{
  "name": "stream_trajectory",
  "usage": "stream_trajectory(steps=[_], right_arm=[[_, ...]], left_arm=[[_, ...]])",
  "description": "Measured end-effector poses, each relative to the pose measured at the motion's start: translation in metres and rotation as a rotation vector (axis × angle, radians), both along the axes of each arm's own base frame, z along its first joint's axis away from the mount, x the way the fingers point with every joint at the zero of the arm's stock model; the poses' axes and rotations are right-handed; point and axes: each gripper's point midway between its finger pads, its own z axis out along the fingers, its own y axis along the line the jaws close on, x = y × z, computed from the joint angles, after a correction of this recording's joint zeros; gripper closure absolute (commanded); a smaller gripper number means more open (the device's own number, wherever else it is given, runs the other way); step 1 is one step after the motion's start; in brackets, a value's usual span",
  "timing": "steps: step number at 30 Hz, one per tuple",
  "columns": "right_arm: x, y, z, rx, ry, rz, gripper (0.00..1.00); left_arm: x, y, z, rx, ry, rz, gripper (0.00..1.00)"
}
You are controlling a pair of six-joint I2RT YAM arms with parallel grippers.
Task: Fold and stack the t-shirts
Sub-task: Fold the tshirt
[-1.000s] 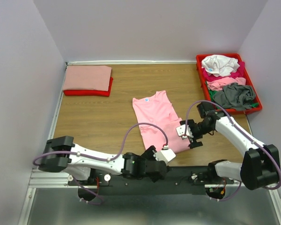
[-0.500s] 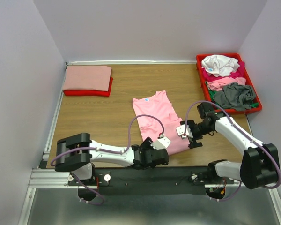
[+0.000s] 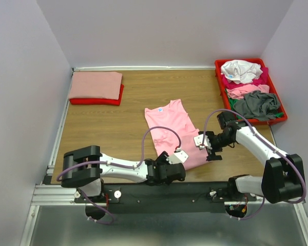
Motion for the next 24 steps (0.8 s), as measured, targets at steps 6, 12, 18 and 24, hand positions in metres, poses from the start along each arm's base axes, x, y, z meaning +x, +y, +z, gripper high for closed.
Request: stream_trajectory(steps=[6, 12, 18, 24], right_arm=[[0.0, 0.0, 0.0, 0.0, 0.005, -0.008, 0.04], [0.0, -0.001, 0.0, 0.0, 0.012, -0.021, 0.04], [0.0, -0.001, 0.0, 0.0, 0.016, -0.025, 0.04], [-0.001, -0.001, -0.001, -0.001, 0.019, -0.026, 0.04]], left_arm=[[-0.028, -0.011, 0.022, -0.081, 0.038, -0.067, 0.27], [-0.048, -0.016, 0.029, -0.109, 0.049, -0.129, 0.27], [-0.044, -0.015, 0.015, -0.075, 0.047, -0.121, 0.27], [-0.032, -0.007, -0.007, -0.004, 0.057, -0.088, 0.3]])
